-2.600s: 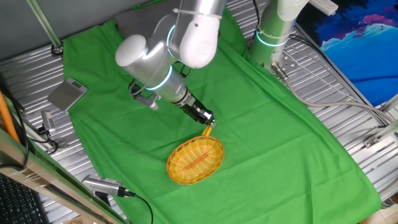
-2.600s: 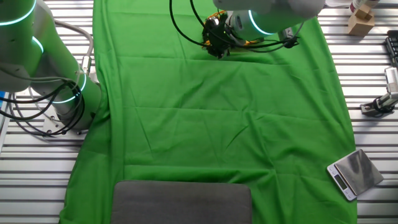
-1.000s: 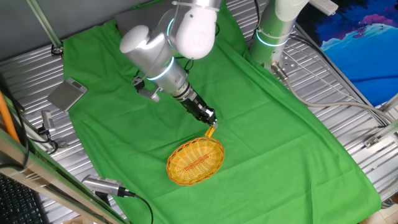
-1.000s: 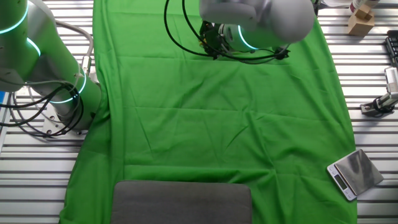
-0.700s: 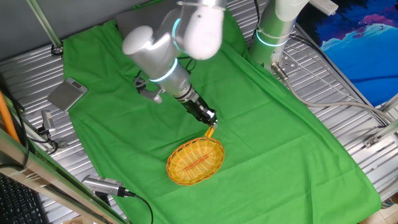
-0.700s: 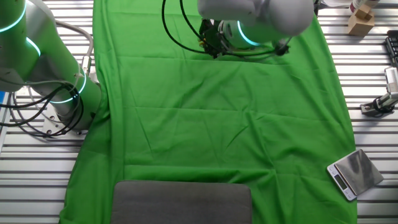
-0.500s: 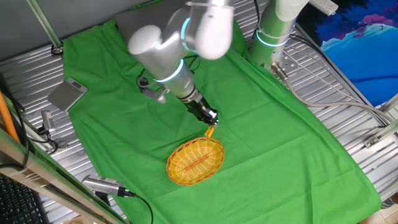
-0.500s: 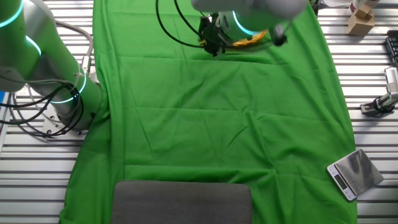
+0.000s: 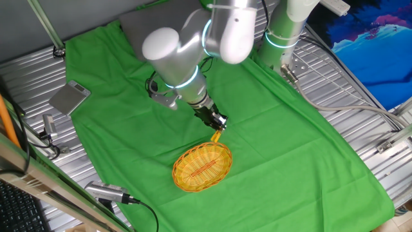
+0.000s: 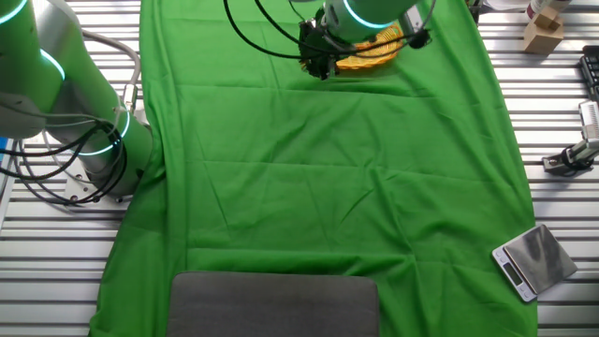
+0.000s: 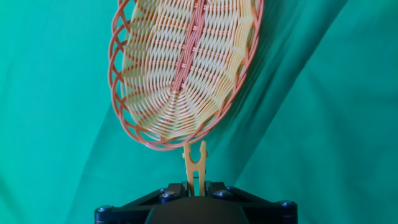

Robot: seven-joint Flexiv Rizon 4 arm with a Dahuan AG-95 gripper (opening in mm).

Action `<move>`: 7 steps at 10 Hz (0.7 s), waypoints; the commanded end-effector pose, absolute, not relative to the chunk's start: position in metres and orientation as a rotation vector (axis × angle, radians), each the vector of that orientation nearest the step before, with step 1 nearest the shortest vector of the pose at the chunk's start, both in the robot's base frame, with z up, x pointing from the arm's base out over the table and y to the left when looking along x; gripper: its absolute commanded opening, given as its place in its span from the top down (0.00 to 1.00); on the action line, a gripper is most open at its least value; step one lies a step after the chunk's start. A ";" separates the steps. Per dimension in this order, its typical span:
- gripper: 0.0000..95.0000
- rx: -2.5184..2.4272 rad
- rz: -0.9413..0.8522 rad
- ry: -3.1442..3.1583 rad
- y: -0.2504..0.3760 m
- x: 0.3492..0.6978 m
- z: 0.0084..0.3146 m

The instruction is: Use a clamp

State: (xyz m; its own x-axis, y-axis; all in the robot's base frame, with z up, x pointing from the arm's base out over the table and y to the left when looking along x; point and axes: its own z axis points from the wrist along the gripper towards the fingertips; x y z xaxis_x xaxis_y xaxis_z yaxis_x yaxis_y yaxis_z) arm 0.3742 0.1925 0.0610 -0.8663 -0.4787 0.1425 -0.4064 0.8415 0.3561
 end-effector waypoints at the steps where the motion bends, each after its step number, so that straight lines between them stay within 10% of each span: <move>1: 1.00 0.706 -0.439 -2.792 0.190 0.379 0.062; 7: 1.00 0.734 -0.379 -2.810 0.186 0.387 0.058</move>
